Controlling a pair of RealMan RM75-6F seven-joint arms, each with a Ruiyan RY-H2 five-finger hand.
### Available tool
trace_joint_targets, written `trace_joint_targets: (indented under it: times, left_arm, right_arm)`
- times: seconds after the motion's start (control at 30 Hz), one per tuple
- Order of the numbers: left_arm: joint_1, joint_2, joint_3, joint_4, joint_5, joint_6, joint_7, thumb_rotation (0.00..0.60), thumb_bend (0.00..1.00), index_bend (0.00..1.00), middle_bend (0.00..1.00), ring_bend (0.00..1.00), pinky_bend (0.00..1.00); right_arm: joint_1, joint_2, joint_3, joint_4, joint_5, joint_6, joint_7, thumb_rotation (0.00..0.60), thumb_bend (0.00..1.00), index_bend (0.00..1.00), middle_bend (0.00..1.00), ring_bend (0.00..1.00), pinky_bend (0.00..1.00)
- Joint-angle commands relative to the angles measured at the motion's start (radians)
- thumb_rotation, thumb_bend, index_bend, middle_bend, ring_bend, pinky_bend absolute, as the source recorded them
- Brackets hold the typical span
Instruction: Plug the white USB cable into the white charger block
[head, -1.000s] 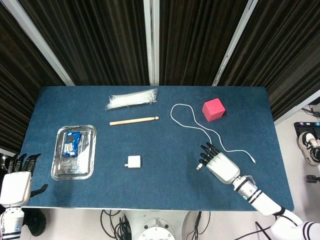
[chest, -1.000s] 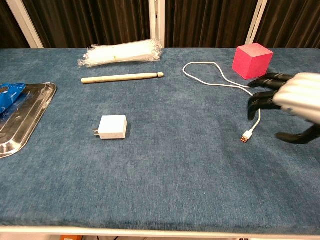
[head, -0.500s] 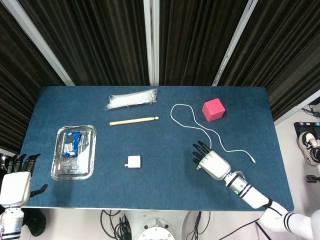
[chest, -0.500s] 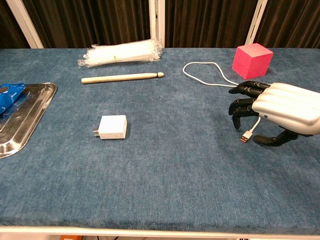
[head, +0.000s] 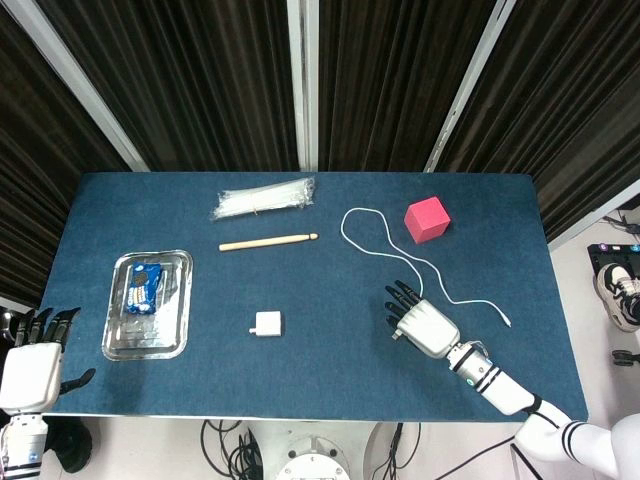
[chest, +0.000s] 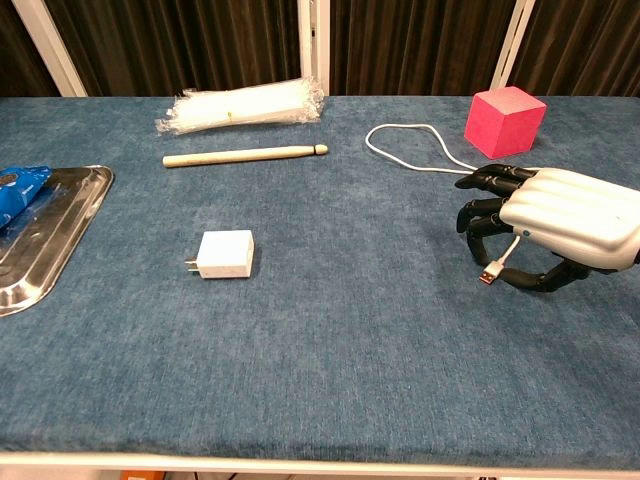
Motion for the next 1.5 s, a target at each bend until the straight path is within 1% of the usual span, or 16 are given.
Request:
trace_joint_targets:
  times: [0.03,0.3,0.5,0.7,0.83,0.97,1.13,1.23,1.37,1.5]
  left_arm:
    - [0.0,-0.001,0.0,0.001,0.0,0.0,-0.001,0.6,0.07,0.13,0.16,0.07,0.0]
    - [0.002,0.001,-0.002,0.003,-0.001,0.002,-0.004,0.6,0.07,0.13,0.16,0.07,0.0]
    - [0.003,0.002,-0.002,0.004,0.001,0.002,-0.007,0.6,0.07,0.13,0.16,0.07,0.0]
    - [0.0,0.004,-0.004,0.004,0.002,-0.001,-0.009,0.6,0.07,0.13,0.16,0.07,0.0]
    - [-0.009,0.007,-0.007,0.003,0.004,-0.011,-0.001,0.6,0.07,0.13,0.16,0.07,0.0]
    - [-0.034,0.018,-0.012,-0.008,0.014,-0.04,0.026,0.6,0.07,0.13,0.16,0.07,0.0]
    - [-0.093,0.042,-0.027,-0.035,0.027,-0.106,0.075,0.6,0.07,0.13,0.15,0.07,0.0]
    - [-0.143,0.054,-0.037,-0.053,0.031,-0.169,0.098,0.6,0.07,0.13,0.16,0.07,0.0]
    - [-0.219,0.058,-0.05,-0.068,0.028,-0.276,0.114,0.6,0.07,0.13,0.16,0.07,0.0]
    - [-0.314,0.035,-0.057,-0.065,0.014,-0.415,0.117,0.6,0.07,0.13,0.16,0.07,0.0]
  right_arm:
    - [0.001,-0.003,-0.002,0.002,0.004,-0.002,-0.002,0.6,0.31,0.49,0.26,0.0,0.0]
    - [0.0,-0.012,-0.007,0.008,0.017,0.006,-0.001,0.6,0.33,0.54,0.29,0.0,0.0]
    - [-0.001,-0.008,-0.007,-0.004,0.02,0.021,-0.011,0.6,0.33,0.57,0.33,0.03,0.0]
    - [-0.011,0.0,-0.003,-0.022,0.022,0.056,-0.025,0.6,0.33,0.6,0.39,0.1,0.0]
    - [-0.018,0.006,0.003,-0.031,0.03,0.074,-0.031,0.6,0.33,0.62,0.45,0.16,0.0]
    - [-0.024,0.015,0.008,-0.044,0.037,0.087,-0.037,0.6,0.33,0.62,0.49,0.19,0.0]
    - [-0.033,0.028,0.013,-0.061,0.045,0.102,-0.048,0.6,0.33,0.62,0.5,0.21,0.0]
    - [-0.038,0.036,0.017,-0.074,0.05,0.111,-0.054,0.6,0.33,0.62,0.5,0.21,0.0]
    - [-0.045,0.046,0.023,-0.093,0.059,0.12,-0.061,0.6,0.33,0.62,0.5,0.21,0.0]
    - [-0.044,0.065,0.039,-0.129,0.07,0.127,-0.066,0.6,0.33,0.62,0.5,0.21,0.0]
